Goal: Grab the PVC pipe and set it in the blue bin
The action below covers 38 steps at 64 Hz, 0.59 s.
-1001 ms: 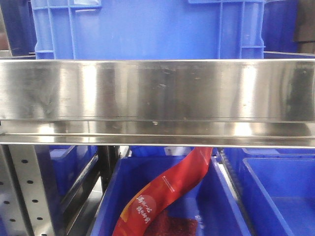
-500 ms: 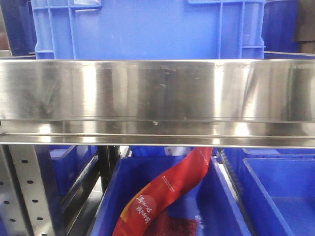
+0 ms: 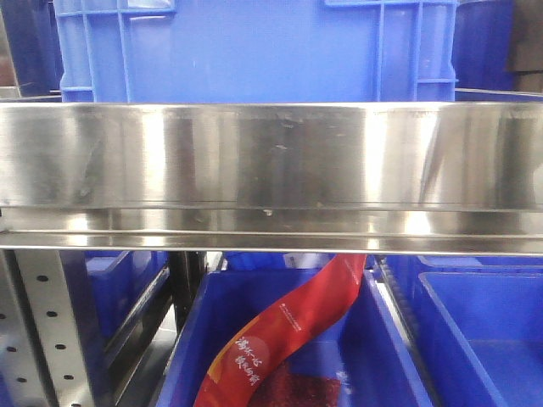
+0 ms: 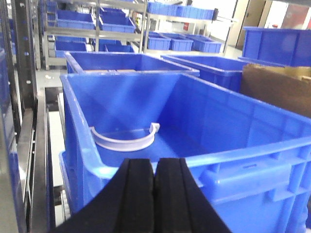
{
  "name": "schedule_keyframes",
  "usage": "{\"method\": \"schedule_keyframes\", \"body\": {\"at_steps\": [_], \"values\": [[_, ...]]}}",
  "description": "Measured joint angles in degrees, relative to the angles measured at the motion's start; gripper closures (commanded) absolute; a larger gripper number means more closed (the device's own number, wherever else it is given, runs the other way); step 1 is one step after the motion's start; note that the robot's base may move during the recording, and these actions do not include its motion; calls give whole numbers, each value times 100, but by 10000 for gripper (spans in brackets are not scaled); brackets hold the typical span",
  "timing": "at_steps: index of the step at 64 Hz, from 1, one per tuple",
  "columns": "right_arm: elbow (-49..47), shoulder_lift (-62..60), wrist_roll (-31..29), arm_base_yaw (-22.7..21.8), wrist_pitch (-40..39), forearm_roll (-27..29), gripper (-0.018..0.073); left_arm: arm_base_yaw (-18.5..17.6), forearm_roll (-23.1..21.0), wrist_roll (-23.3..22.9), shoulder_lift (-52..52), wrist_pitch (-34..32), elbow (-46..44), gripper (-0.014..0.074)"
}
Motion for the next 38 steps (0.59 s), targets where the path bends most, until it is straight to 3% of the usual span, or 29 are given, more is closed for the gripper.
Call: {"method": "schedule_keyframes", "body": {"at_steps": [25, 30, 38], "values": [[344, -222, 0, -54, -127, -112, 727, 0, 0, 0, 0, -109, 0, 707], [730, -504, 0, -256, -214, -221, 727, 0, 0, 0, 0, -134, 0, 707], [1622, -1212, 0, -942, -337, -322, 727, 0, 0, 0, 0, -134, 0, 707]]}}
